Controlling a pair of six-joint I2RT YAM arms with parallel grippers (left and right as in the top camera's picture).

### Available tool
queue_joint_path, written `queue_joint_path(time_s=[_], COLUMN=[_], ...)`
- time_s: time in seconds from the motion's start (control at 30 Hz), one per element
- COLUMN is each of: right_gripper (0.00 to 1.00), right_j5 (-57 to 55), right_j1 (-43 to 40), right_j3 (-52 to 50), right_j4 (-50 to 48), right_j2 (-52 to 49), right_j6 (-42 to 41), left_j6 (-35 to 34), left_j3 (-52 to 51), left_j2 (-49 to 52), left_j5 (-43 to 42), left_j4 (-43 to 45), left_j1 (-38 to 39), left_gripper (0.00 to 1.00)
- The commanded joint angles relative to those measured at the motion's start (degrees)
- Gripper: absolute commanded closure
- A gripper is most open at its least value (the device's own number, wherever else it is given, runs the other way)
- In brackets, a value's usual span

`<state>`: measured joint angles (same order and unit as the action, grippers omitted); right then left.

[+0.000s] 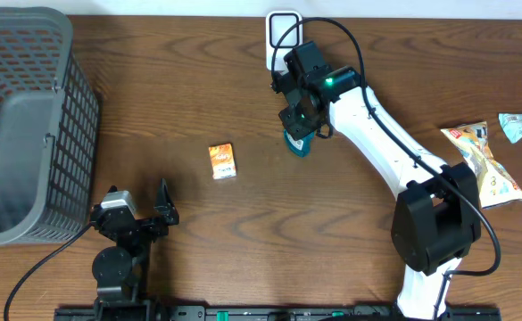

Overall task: Scan the item barcode
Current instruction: 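Tilt the bottle and present its label to the scanner face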

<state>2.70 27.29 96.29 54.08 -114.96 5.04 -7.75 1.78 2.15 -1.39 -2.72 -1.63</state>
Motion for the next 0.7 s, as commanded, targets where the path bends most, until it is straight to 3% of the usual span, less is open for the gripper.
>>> queue_joint_path(time_s=[0.0,0.17,0.47,0.67], right_gripper=[0.99,0.99,0.99,0.99], right_j5=[2.95,13.16,43.69,62.58], right_j1=[0.11,-2.36,-11.41,-19.28], right_j3=[-0.74,2.78,4.83,4.83], right_j4=[2.78,7.23,17.75,30.91], right_j2=[-1.81,0.17,5.31,6.23], right_j6=[-0.26,0.76,13.62,28.3], left_j6=[-0.5,-0.5,-0.5,-0.5], left_j3=[-1.55,-1.55,-1.55,-1.55], left_j2=[-0.04,-0.04,-0.04,-0.04], left_j5=[0.33,0.33,0.33,0.33], left_j4=[-1.22,-1.22,-1.22,-1.22], left_j1=[-0.13,-0.13,-0.13,-0.13], left_gripper=[0.02,0.02,0.02,0.02])
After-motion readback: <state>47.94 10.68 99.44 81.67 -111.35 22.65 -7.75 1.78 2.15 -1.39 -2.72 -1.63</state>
